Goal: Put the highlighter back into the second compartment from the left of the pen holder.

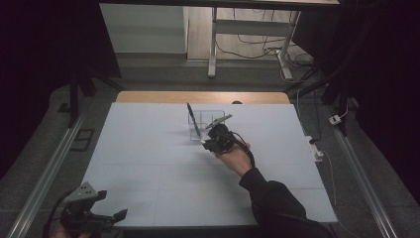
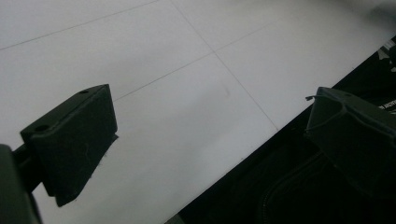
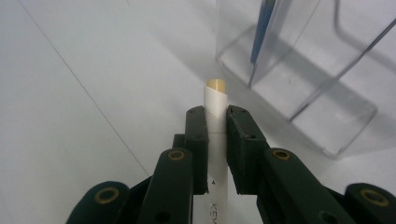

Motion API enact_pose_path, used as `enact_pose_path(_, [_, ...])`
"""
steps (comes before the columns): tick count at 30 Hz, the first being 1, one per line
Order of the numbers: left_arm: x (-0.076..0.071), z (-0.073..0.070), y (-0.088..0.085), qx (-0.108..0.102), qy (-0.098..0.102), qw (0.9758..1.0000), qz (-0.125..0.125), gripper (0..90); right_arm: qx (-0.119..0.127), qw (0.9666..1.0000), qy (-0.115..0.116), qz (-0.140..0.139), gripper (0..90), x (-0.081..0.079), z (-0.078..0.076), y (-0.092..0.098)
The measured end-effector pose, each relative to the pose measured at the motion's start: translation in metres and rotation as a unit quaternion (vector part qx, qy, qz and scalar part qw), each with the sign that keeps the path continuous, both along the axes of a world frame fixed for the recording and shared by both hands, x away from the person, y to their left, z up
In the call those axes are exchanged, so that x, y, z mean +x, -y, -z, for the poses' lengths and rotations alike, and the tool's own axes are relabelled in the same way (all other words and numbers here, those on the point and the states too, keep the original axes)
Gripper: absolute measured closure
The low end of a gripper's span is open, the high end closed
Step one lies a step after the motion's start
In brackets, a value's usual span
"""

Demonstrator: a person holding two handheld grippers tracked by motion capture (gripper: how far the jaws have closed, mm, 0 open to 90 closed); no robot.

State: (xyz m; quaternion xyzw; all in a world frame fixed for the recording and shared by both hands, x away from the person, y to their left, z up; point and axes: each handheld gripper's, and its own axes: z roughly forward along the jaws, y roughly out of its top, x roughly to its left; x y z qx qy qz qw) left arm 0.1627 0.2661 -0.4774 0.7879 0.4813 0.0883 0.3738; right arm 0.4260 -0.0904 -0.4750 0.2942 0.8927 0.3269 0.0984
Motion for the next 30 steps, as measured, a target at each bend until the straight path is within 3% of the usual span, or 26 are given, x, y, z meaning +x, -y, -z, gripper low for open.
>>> enact_pose_path(6, [0.0,0.0,0.0,0.0,0.0,1.0,0.0,2.0,0.04,0.9986,0.032,-0.015,78.7,-0.002,-0.023,0.003])
enact_pose_path(12, [0.0,0.0,0.0,0.001,0.0,1.0,0.001,2.0,0.087,0.9951,0.045,0.005,78.7,0.004,-0.041,0.009])
enact_pose_path(20, [0.0,0.0,0.0,0.001,0.0,1.0,0.001,2.1,0.131,0.9885,0.07,0.028,78.8,0.018,-0.063,0.012])
enact_pose_path(26, [0.0,0.0,0.0,-0.001,-0.001,1.0,0.001,2.1,0.164,0.9812,0.092,0.042,78.7,0.031,-0.075,0.008])
enact_pose_path(30, [0.0,0.0,0.0,0.0,-0.001,1.0,0.002,2.1,0.173,0.9779,0.107,0.049,78.7,0.041,-0.08,0.002])
